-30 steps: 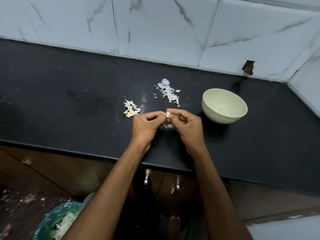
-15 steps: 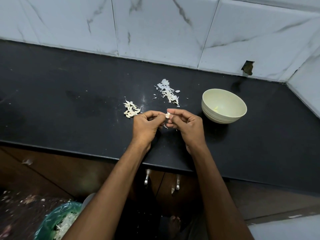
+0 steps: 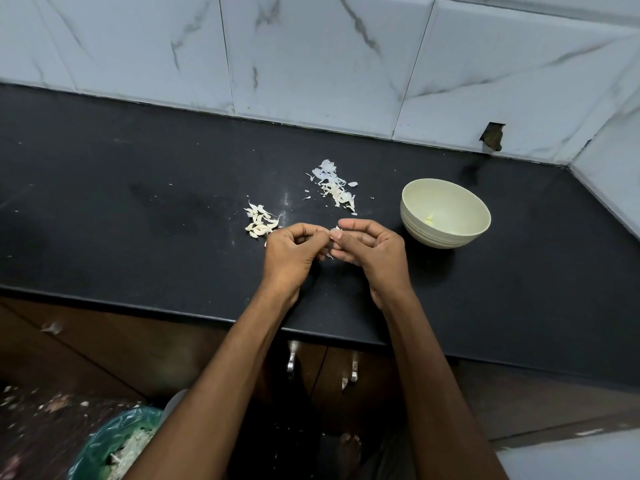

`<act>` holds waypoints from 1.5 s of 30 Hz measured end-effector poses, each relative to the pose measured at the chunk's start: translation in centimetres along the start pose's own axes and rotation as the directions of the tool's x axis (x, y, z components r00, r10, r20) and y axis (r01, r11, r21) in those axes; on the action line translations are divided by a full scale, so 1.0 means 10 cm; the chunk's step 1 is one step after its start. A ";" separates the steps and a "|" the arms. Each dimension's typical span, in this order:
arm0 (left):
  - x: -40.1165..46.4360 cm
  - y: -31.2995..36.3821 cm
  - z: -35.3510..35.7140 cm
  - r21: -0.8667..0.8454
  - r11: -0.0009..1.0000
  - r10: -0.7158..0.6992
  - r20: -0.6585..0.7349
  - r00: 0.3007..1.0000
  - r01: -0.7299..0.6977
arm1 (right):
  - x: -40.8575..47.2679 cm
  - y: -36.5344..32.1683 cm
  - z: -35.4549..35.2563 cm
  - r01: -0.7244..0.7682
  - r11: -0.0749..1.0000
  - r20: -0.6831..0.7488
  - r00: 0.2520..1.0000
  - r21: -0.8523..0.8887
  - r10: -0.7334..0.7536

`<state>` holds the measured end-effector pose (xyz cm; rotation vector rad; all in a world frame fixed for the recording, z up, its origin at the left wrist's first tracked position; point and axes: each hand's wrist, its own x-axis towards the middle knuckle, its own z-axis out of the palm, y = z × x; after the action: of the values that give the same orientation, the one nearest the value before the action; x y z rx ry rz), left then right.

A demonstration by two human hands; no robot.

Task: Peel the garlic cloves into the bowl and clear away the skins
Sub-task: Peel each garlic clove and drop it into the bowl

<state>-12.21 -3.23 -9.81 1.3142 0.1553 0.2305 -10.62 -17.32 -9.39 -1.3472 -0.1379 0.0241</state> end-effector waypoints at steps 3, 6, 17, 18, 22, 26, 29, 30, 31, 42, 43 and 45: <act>0.01 -0.01 0.00 -0.009 1.000 -0.003 -0.042 0.999 0.003 | 0.01 0.02 -0.01 -0.007 1.000 -0.015 1.000 -0.008 0.007; 0.03 -0.02 0.00 -0.020 1.000 -0.008 -0.078 0.997 0.006 | 0.01 0.04 -0.02 -0.015 1.000 -0.034 0.999 0.012 0.015; 0.12 -0.11 0.00 0.130 0.990 0.057 -0.045 0.997 -0.051 | -0.28 -0.25 -0.17 0.261 0.918 -0.093 0.949 -0.297 -0.300; 0.15 -0.10 0.02 0.159 0.985 0.068 -0.034 0.997 -0.062 | -0.29 -0.38 -0.22 0.305 0.890 -0.103 0.928 -0.339 -0.357; 0.40 -0.01 0.09 0.372 0.914 0.185 -0.026 0.982 -0.163 | -0.08 -0.80 -0.51 0.344 0.680 -0.108 0.842 -0.647 -0.529; 0.73 0.00 0.15 0.601 0.760 0.265 0.060 0.962 -0.247 | 0.12 -0.87 -0.77 0.215 0.539 -0.118 0.847 -0.815 -0.518; 0.84 0.05 0.20 0.654 0.716 0.265 0.067 0.962 -0.243 | 0.14 -0.83 -0.84 0.128 0.553 -0.201 0.846 -0.823 -0.495; 0.86 0.07 0.20 0.669 0.704 0.266 0.063 0.962 -0.239 | 0.11 -0.83 -0.83 0.131 0.572 -0.220 0.836 -0.810 -0.503; 0.87 0.08 0.19 0.682 0.690 0.272 0.066 0.960 -0.243 | 0.06 -0.83 -0.79 0.152 0.593 -0.228 0.826 -0.791 -0.516; 1.09 0.28 0.02 0.750 0.596 0.163 0.235 0.958 -0.286 | -0.12 -0.15 0.10 -0.225 0.922 0.387 0.856 -0.316 0.342; 1.10 0.30 -0.04 0.751 0.598 0.147 0.242 0.959 -0.281 | -0.04 -0.11 0.12 -0.237 0.931 0.355 0.876 -0.277 0.328; 1.11 0.34 -0.19 0.737 0.622 0.142 0.227 0.963 -0.266 | 0.22 -0.06 0.16 -0.232 0.953 0.259 0.925 -0.197 0.279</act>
<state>-2.25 2.15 -6.82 2.2128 -0.0430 0.2731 -8.64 -15.68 -8.32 -1.5135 -0.2083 0.4383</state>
